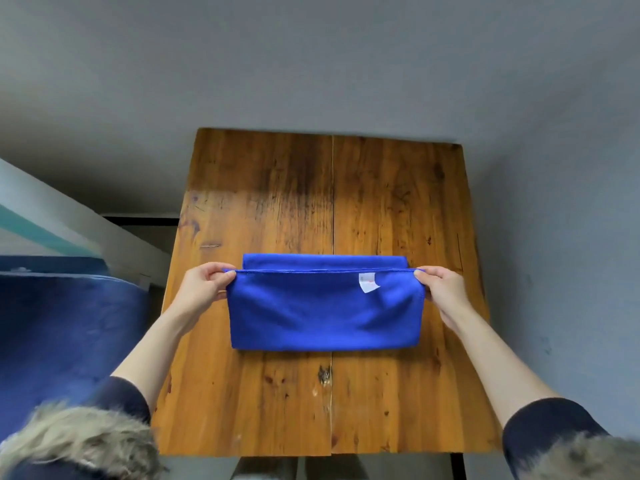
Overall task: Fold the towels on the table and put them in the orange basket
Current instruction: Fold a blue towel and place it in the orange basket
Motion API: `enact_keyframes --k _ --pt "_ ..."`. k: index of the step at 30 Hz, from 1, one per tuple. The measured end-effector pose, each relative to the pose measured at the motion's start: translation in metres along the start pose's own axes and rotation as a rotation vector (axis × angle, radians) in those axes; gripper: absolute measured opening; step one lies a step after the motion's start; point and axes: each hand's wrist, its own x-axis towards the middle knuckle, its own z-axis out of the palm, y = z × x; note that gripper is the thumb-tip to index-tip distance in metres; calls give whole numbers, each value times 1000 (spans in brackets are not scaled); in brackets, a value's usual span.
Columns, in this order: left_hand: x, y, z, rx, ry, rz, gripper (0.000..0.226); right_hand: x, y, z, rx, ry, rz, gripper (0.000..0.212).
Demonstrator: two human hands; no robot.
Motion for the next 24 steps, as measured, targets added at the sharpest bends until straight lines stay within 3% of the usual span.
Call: enact_keyframes --k 16,24 --pt "90 -18 35 106 142 -41 13 73 24 43 -153 127 -78 7" --pt "92 -30 42 273 220 65 12 71 33 59 -291 246 -215 14"
